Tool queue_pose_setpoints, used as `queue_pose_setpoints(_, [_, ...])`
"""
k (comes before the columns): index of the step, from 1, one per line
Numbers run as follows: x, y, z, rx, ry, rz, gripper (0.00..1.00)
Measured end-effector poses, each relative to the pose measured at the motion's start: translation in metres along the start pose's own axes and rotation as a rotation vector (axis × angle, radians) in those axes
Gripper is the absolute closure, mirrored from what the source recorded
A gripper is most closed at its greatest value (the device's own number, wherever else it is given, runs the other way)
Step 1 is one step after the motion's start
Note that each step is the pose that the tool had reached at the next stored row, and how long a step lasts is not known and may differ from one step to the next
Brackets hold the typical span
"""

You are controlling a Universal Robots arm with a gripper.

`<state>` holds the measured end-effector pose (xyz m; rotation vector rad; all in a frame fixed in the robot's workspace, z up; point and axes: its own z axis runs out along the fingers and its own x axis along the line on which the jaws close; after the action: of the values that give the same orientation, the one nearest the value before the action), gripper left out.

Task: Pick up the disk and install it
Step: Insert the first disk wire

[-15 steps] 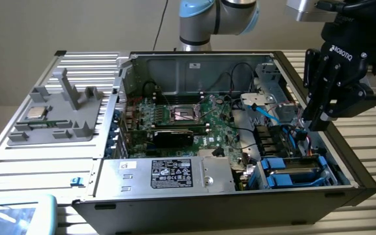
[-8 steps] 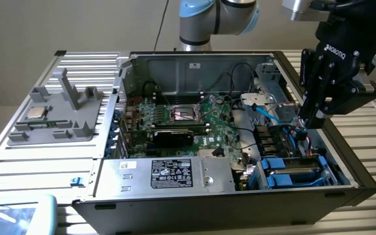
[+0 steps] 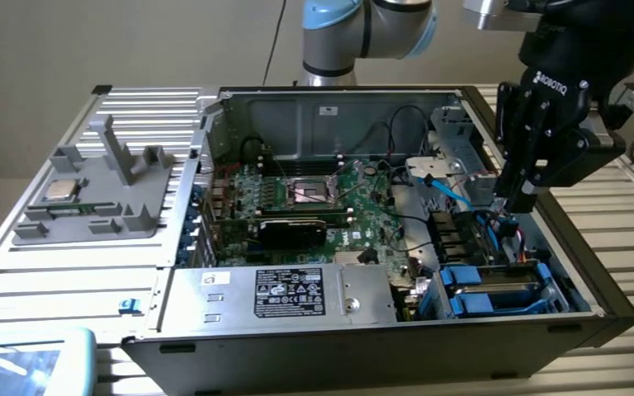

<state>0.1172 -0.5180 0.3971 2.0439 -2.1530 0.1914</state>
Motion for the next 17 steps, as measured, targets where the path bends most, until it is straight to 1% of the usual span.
queue_pose_setpoints(2, [-0.001, -0.0007, 0.0025, -0.0030, 0.0017, -0.001, 0.69])
queue_pose_setpoints(4, [-0.001, -0.0007, 0.0026, -0.0029, 0.0047, 0.000, 0.69])
queue_pose_setpoints(7, [-0.002, -0.0008, 0.0035, -0.0028, 0.0061, -0.001, 0.69])
queue_pose_setpoints(9, [-0.006, -0.0007, 0.0062, -0.0029, 0.0064, -0.001, 0.69])
queue_pose_setpoints(12, [-0.007, -0.0008, 0.0114, -0.0040, 0.0067, -0.001, 0.69])
queue_pose_setpoints(13, [-0.007, -0.0008, 0.0127, -0.0044, 0.0079, -0.001, 0.69])
queue_pose_setpoints(14, [-0.008, -0.0008, 0.0138, -0.0047, 0.0103, -0.001, 0.69])
queue_pose_setpoints(16, [-0.008, -0.0009, 0.0151, -0.0062, 0.0169, -0.001, 0.69])
queue_pose_setpoints(17, [-0.008, -0.0009, 0.0154, -0.0074, 0.0217, -0.001, 0.69])
